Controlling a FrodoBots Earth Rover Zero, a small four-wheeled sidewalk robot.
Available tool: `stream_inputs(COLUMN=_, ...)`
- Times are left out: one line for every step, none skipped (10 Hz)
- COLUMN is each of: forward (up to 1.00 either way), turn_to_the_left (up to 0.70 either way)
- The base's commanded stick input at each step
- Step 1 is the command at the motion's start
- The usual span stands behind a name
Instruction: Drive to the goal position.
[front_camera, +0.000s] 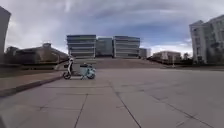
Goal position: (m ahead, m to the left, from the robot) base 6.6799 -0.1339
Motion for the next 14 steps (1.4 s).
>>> stream_inputs(forward=0.85, turn_to_the_left=0.0)
stream_inputs(forward=0.85, turn_to_the_left=0.0)
stream_inputs(forward=0.85, turn_to_the_left=0.0)
stream_inputs(forward=0.85, turn_to_the_left=0.0)
stream_inputs(forward=0.85, turn_to_the_left=0.0)
stream_inputs(forward=0.85, turn_to_the_left=0.0)
stream_inputs(forward=0.85, turn_to_the_left=0.0)
stream_inputs(forward=0.85, turn_to_the_left=0.0)
stream_inputs(forward=0.85, turn_to_the_left=0.0)
stream_inputs(forward=0.85, turn_to_the_left=0.0)
stream_inputs(forward=0.85, turn_to_the_left=0.0)
stream_inputs(forward=0.85, turn_to_the_left=0.0)
stream_inputs(forward=0.85, turn_to_the_left=0.0)
stream_inputs(forward=0.85, turn_to_the_left=0.0)
